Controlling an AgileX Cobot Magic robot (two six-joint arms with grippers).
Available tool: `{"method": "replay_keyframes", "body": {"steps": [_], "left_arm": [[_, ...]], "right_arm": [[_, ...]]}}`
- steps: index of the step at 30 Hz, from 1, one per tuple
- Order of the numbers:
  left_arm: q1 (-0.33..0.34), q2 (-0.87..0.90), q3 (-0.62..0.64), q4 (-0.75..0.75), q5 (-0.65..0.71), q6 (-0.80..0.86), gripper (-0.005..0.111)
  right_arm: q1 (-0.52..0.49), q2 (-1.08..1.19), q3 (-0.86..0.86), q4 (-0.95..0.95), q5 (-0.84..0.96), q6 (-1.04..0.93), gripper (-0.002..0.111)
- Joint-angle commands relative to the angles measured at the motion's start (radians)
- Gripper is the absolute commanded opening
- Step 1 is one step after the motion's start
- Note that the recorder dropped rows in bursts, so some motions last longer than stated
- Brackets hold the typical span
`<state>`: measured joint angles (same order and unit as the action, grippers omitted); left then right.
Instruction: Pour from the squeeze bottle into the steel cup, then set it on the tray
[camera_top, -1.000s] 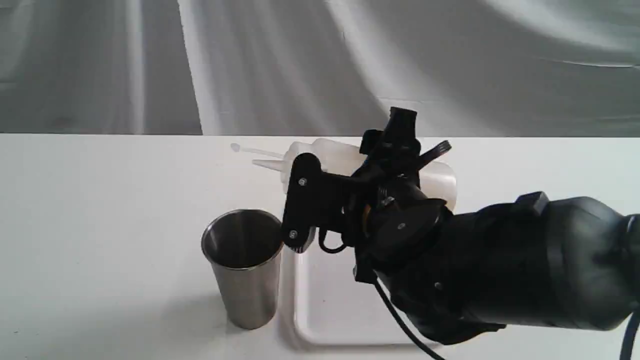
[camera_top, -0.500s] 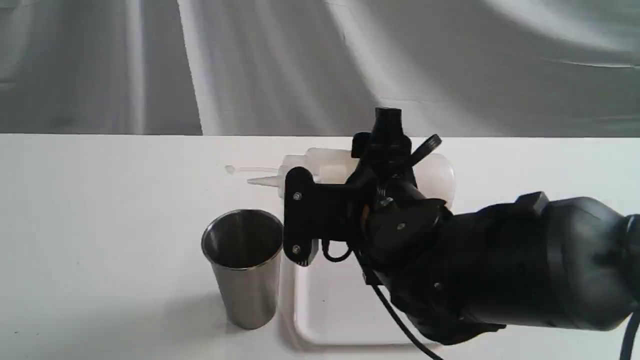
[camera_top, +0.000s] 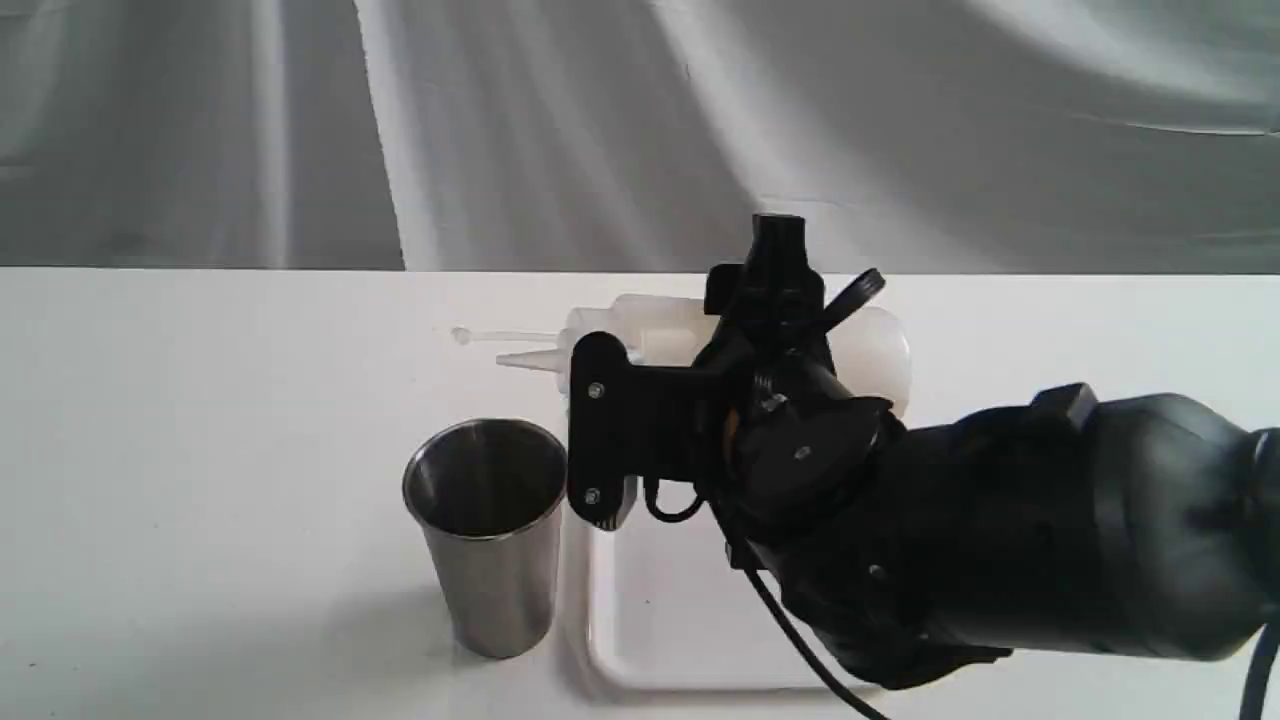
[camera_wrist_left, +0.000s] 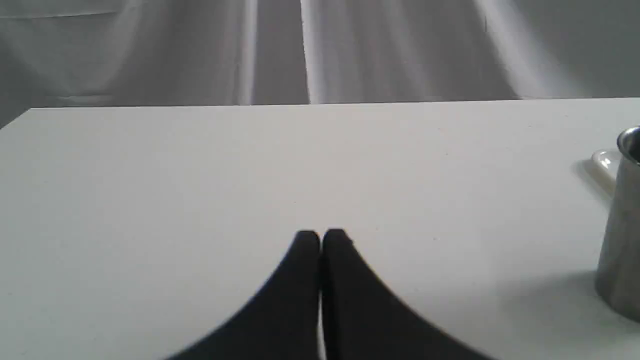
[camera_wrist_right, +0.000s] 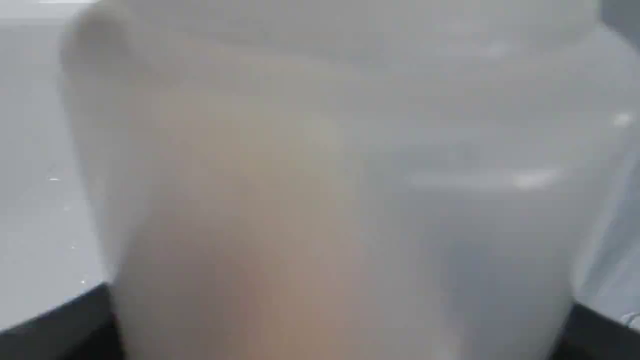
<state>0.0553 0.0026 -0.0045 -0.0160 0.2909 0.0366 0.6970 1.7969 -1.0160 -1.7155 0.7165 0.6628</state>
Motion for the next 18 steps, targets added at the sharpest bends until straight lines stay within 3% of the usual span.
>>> {"method": "replay_keyframes", "body": {"steps": [1,14,18], "left_arm": [[-0.008,-0.003,0.004,-0.001,-0.007,-0.002,0.000],[-0.008,-0.003,0.004,-0.001,-0.007,0.000,0.000],[-0.008,-0.003,0.004,-0.001,-0.007,-0.002,0.000]], "right_arm": [[0.003,-0.010,0.002,-0.029,0.025,0.007,0.000],[0.000,-0.005,0.002,-0.029,0.058,-0.039,0.000],[0.000,0.023,0.002,-0.029,0.108,-0.135,0.000]]}}
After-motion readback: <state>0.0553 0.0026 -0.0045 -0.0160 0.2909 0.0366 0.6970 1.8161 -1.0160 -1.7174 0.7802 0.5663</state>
